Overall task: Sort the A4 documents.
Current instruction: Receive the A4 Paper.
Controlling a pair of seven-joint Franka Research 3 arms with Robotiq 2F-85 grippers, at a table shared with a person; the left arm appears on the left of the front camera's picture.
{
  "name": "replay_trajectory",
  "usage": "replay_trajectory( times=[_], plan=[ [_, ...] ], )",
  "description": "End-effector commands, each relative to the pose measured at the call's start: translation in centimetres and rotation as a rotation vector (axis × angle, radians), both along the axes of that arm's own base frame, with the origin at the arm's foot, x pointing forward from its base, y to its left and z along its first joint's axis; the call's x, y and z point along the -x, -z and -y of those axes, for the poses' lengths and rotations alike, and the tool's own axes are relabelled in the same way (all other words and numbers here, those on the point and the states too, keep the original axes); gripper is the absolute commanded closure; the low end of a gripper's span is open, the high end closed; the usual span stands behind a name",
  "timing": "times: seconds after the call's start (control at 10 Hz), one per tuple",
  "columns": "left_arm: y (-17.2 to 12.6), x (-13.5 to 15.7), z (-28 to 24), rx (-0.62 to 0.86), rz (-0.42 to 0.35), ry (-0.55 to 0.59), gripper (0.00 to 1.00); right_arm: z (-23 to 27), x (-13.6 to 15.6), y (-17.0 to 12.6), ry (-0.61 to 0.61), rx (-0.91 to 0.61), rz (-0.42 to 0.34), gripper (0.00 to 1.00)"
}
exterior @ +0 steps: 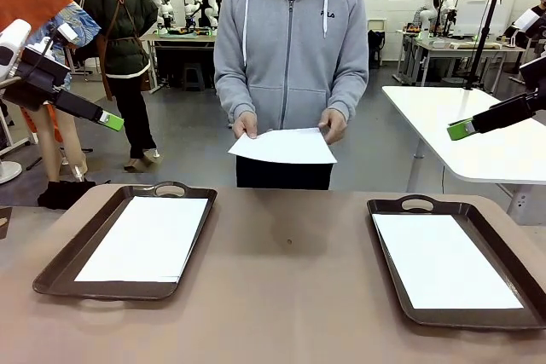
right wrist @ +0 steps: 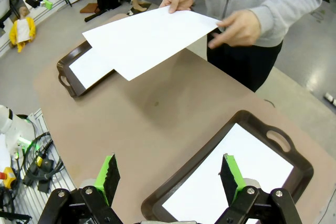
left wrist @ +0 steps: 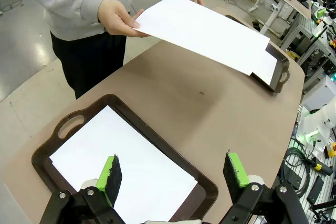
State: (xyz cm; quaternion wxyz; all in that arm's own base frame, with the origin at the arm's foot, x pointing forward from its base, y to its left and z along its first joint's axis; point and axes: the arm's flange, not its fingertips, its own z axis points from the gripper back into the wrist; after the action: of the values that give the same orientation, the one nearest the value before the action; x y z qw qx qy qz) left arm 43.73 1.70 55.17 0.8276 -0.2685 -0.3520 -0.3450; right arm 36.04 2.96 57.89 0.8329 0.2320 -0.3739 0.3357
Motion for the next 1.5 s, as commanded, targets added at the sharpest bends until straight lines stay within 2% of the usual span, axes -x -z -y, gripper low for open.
replay_trajectory(
  times=[0.0, 1.4],
  plan=[
    [-0.1, 0.12, 0.01, -0.001, 0.01, 0.009, 0.0, -0.05, -0.1, 0.22, -0.008, -0.007, -0.002, 0.0],
    [-0.1, 0.12, 0.01, -0.001, 0.01, 0.009, 0.0, -0.05, -0.1, 0.22, -0.008, -0.007, -0.002, 0.0]
  ],
)
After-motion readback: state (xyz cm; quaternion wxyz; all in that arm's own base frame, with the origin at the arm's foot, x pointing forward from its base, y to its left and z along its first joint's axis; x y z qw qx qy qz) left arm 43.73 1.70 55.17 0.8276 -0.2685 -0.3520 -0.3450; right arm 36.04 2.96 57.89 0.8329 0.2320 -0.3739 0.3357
